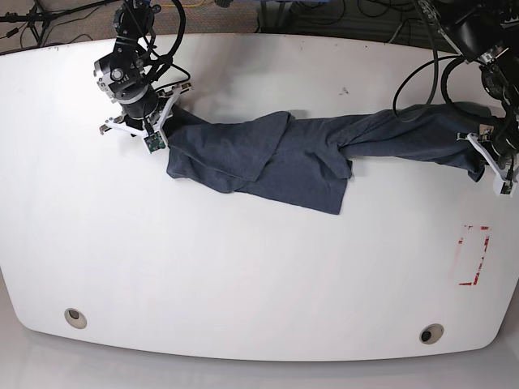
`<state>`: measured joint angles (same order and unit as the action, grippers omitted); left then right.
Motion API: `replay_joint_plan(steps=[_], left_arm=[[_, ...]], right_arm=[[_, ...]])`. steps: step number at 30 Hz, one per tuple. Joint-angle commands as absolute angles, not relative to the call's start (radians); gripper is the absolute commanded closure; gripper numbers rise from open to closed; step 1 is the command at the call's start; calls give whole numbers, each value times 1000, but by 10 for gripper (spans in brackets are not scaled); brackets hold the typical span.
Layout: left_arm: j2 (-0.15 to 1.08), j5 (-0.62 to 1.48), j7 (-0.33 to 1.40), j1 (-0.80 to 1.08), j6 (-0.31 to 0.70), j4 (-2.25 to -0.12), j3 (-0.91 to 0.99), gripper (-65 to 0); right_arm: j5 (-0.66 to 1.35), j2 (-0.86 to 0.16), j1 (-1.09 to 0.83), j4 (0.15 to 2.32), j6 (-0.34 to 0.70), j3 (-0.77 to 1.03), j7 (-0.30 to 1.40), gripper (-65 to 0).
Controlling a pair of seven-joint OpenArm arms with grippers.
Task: Fold the T-shirt properly
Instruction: 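Lay the shirt back down, returning both grippers to their start, then open the right gripper and regrasp the shirt fabric beside it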
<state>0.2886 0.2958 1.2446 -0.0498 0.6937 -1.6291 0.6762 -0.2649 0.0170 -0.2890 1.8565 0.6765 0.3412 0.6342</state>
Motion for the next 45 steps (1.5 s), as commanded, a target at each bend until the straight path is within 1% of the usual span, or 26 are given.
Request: replay_joint_plan(steps=[1,7,11,13,15,22,29,45], left_arm=[[306,303,1236,-64,696,-1643,682,-28],[306,302,1237,-64,696,-1643,679,-28],[303,302,1237,-64,696,-1643,679,-28],[302,302,1237,-64,696,-1643,677,-28],[302,303,1237,-64,696,-1643,677,-28],[300,305,1237,-64,696,-1641,671,-28],[300,303,1236,-64,696,-1641,634,-28],[300,303,1234,-64,696,-1639,634,-28]], right_arm=[[-262,15,-286,1883,667,344,621,-173],[-262,33,-295,1989,667,344,625,-304],[-263,54,-285,2028,667,338,630,-365],[-263,58,-262,2031,667,335,630,-406],[-262,61,-236,2031,670,335,630,-423],[-260,94,-113,2005,673,335,677,-431],[-269,84,12,1859,668,262,699,-430],[-272,82,68,1816,656,183,704,-430]])
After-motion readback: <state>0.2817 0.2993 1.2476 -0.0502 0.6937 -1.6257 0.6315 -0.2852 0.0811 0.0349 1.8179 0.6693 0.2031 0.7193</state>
